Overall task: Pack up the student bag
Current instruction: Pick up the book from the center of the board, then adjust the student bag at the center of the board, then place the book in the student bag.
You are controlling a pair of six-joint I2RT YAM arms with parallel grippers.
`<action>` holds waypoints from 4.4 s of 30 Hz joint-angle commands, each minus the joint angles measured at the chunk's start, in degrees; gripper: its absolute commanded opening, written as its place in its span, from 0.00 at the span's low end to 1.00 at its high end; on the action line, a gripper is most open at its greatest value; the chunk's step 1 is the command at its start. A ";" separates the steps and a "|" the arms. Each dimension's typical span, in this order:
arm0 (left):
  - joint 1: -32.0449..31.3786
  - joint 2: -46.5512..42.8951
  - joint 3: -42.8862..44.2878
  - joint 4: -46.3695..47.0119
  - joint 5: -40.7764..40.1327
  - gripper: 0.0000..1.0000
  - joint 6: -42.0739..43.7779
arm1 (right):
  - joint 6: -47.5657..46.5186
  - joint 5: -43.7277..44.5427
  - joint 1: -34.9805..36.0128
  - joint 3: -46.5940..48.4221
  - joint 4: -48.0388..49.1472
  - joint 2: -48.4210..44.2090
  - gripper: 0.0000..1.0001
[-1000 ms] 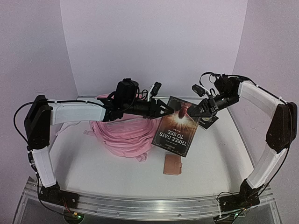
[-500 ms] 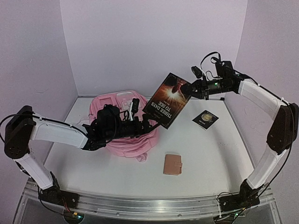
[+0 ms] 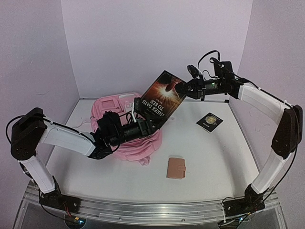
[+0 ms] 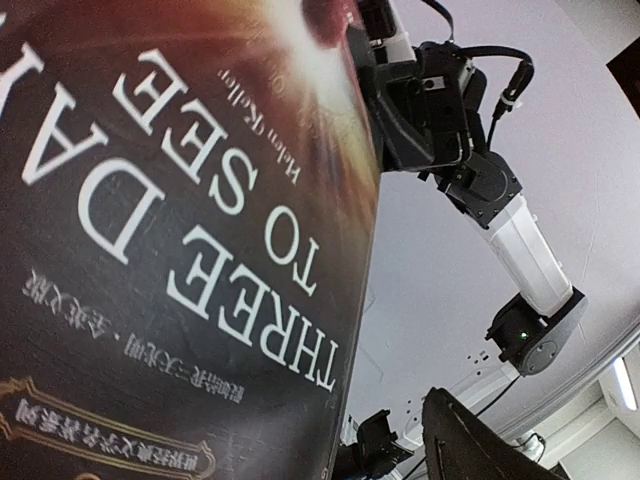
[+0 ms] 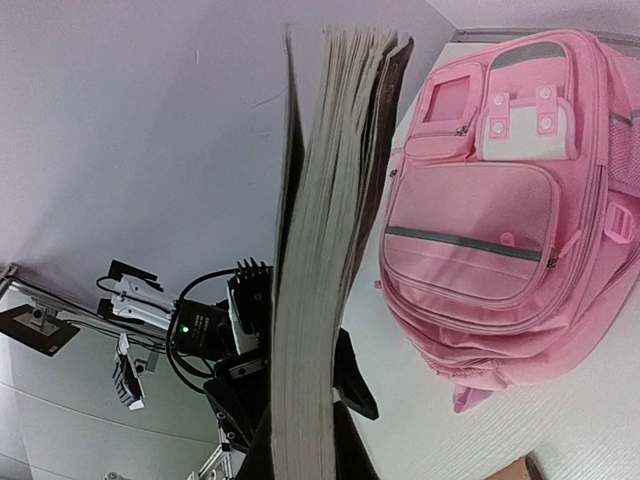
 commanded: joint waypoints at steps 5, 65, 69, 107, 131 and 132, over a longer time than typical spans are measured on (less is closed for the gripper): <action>0.28 -4.41 -7.41 12.54 -6.70 0.59 -0.16 | 2.24 -4.07 1.47 -3.05 5.92 -3.06 0.00; 0.02 -42.29 -20.57 -21.23 -29.36 0.00 3.26 | -10.62 29.80 3.52 53.30 2.91 61.87 0.00; 0.02 -42.37 -20.43 -24.98 -30.70 0.00 1.23 | -7.31 31.15 -0.38 44.50 6.98 55.92 0.00; 0.02 -58.60 -20.61 -58.85 -41.79 0.00 -12.17 | -57.77 44.43 16.93 2.14 -11.25 11.83 0.65; 0.01 -58.40 -18.33 -66.60 -44.37 0.00 -17.44 | -63.08 62.20 32.65 9.97 -1.02 28.00 0.37; -0.04 -58.17 -18.45 -66.36 -44.14 0.00 -17.40 | -62.63 63.12 32.63 9.85 -0.16 28.01 0.36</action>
